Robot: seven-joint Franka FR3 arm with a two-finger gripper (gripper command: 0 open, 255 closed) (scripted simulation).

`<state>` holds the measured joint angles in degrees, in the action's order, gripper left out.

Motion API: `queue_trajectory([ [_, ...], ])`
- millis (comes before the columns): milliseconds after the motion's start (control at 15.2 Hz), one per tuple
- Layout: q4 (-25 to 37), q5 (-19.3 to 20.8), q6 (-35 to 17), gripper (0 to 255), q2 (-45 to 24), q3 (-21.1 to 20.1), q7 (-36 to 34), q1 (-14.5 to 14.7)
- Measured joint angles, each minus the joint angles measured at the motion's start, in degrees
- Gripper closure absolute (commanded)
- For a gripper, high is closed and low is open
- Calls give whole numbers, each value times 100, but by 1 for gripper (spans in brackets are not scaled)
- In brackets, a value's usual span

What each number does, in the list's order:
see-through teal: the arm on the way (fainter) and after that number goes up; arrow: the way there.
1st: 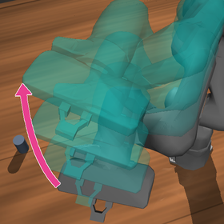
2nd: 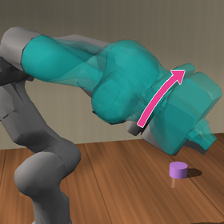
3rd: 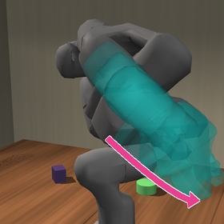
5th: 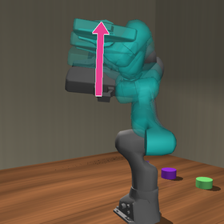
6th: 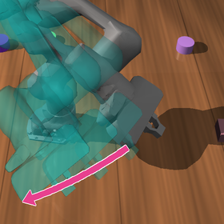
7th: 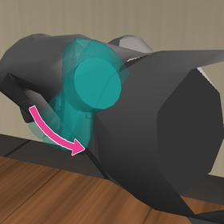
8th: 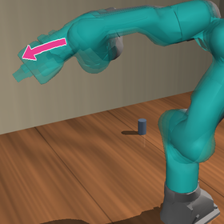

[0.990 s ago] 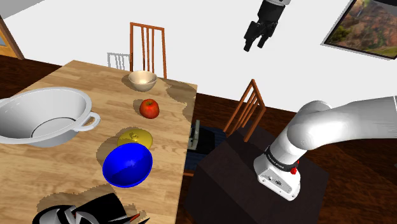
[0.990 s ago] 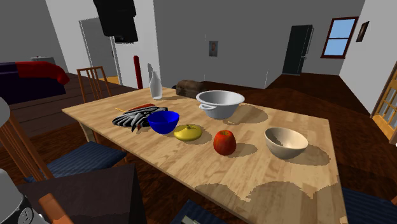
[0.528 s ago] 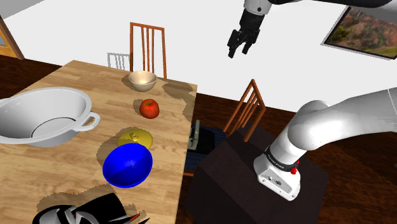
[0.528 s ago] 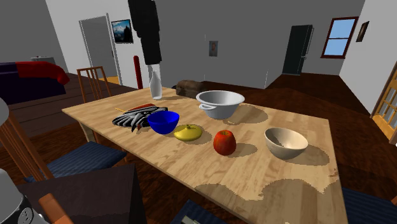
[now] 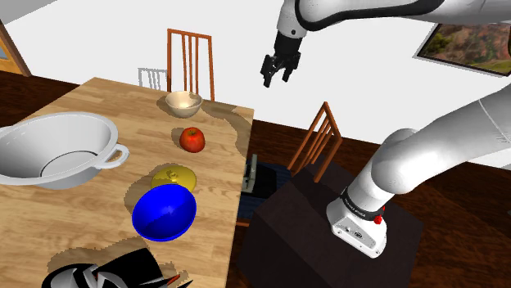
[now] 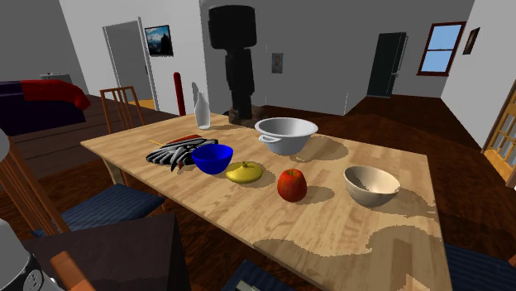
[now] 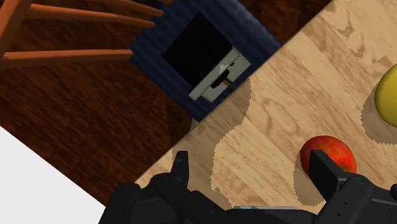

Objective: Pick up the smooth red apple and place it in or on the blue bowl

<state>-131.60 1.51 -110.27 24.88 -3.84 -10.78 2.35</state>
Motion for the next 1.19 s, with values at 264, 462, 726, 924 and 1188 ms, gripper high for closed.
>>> queue_trajectory([
  [264,170,-32,-498,0,-704,-186,-215,91],
  [462,417,-18,-806,0,-1281,-322,-386,156],
  [726,840,61,-1179,0,-2115,-487,-638,252],
  [924,1096,140,-1443,0,-2668,-574,-802,330],
  [1188,1787,306,-1618,0,-3577,-645,-1010,453],
])
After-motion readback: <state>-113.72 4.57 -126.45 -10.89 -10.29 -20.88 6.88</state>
